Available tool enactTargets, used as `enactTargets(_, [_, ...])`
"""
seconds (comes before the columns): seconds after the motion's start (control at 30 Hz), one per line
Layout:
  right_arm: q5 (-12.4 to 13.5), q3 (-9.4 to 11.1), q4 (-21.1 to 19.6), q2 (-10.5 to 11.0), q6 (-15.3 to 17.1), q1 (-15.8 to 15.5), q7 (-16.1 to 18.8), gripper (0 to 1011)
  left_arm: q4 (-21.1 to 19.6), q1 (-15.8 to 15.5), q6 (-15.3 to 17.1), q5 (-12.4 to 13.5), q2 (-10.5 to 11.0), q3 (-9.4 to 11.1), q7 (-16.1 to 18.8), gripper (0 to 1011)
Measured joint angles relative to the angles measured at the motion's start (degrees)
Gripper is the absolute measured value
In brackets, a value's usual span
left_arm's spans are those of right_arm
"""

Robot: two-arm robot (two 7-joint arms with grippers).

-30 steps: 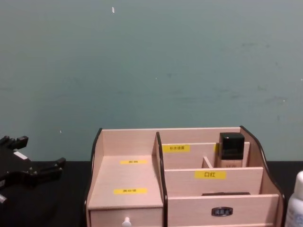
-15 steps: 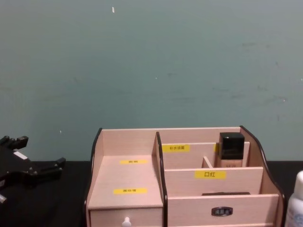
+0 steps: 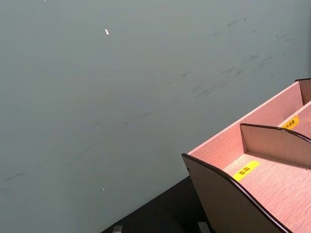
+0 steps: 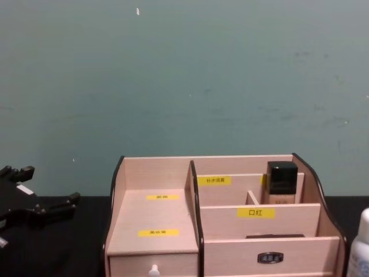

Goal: Pick up the facial cleanser and watermelon frost from the table and place them into the tiered storage box.

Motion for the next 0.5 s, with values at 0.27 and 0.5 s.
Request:
enactTargets(0.27, [-0.7, -0.8, 2.4, -2.0, 0.1, 2.5, 1.7, 1003, 0.0, 0.0, 0.0, 0.0, 0.0, 0.0, 0.0, 1001])
enactTargets(0.5, [-1.7, -1.2, 4.2, -3.8, 0.4, 4.5, 2.9, 1002, 0.0, 0.0, 0.0, 0.0, 0.0, 0.0, 0.0, 1001])
